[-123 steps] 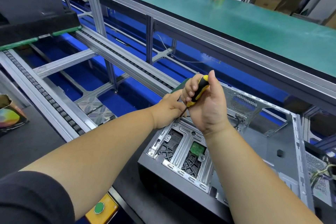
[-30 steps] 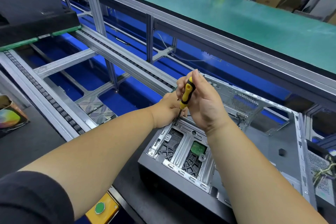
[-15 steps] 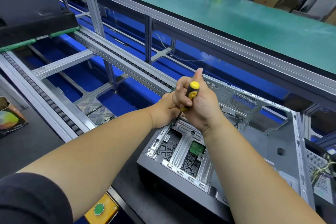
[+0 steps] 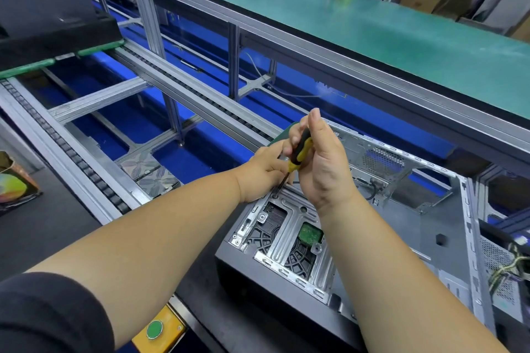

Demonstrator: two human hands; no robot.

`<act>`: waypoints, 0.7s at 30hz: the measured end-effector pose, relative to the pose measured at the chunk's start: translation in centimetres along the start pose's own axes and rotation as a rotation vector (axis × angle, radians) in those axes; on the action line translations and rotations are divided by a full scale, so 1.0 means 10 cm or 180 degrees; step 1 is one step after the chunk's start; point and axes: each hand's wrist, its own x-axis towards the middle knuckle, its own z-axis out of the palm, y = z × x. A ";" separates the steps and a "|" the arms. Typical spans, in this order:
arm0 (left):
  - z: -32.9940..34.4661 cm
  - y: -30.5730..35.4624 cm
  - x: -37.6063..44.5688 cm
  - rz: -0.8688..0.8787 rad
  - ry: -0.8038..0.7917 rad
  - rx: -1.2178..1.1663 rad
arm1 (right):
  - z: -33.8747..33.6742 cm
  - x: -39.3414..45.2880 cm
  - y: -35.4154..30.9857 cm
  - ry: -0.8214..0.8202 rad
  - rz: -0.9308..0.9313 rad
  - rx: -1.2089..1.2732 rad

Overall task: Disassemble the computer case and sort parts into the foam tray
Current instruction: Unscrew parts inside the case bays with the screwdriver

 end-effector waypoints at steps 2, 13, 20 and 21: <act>0.01 -0.06 0.00 -0.0170 0.0034 0.0080 | 0.01 -0.01 -0.01 0.0039 -0.0012 0.0025; 0.00 -0.01 -0.02 -0.0127 0.0116 -0.0181 | 0.01 -0.02 -0.02 -0.0251 0.0334 -0.0220; -0.01 0.09 -0.02 -0.0029 0.0099 -0.0062 | 0.06 -0.01 0.02 -0.0368 0.0333 -0.0183; -0.01 0.11 -0.03 -0.0041 0.0098 -0.0082 | 0.06 -0.01 0.02 -0.0356 0.0304 -0.0115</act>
